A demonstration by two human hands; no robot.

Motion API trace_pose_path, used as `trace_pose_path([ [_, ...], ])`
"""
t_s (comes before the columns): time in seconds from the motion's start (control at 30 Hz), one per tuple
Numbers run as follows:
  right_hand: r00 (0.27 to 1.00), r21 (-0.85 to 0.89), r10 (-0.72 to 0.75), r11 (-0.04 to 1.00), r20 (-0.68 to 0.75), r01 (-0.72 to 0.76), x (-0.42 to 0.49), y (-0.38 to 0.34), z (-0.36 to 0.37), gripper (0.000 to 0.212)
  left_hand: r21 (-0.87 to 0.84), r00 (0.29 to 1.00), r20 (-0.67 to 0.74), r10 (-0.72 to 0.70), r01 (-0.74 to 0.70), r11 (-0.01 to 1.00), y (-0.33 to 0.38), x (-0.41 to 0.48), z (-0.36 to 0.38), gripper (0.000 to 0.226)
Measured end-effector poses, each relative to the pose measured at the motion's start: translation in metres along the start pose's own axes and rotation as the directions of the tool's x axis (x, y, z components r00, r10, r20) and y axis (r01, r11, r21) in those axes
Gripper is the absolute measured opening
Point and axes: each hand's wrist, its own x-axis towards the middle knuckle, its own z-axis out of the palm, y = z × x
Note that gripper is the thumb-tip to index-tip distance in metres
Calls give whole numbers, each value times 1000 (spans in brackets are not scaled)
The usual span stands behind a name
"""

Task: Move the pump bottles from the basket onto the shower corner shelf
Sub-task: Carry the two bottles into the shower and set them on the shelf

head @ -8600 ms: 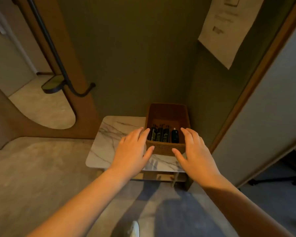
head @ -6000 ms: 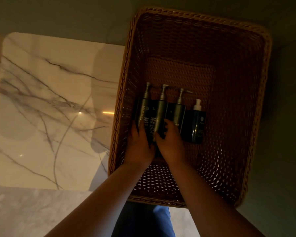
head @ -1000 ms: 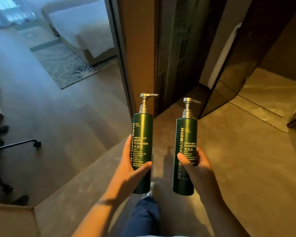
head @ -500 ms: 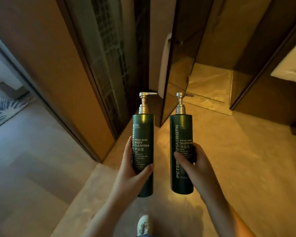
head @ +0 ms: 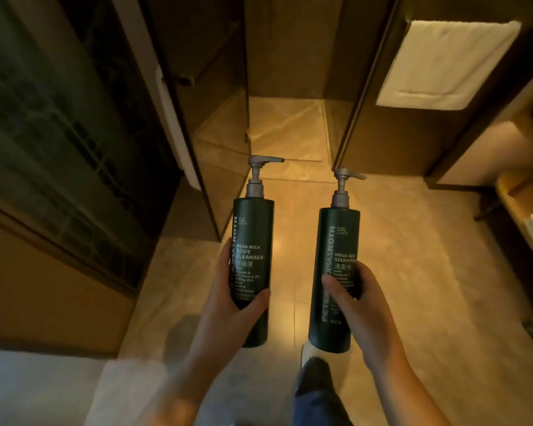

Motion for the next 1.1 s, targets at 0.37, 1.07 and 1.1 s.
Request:
trace_pose_path([
  [0.37,999,-41,-35,999,-31,34,158,-37,-125,46,-21,995,85,51,-49,999,60,155,150,83],
  [1.07,997,-43,62,997,49,-60,424,-80,-101,63,-93,998,53,-33,38,995,73,416,172,86],
  [1.1,996,-47,64,997,57,-61,443,-87,-93,63,-105,998,46,-34,39,994,74,435,169,85],
])
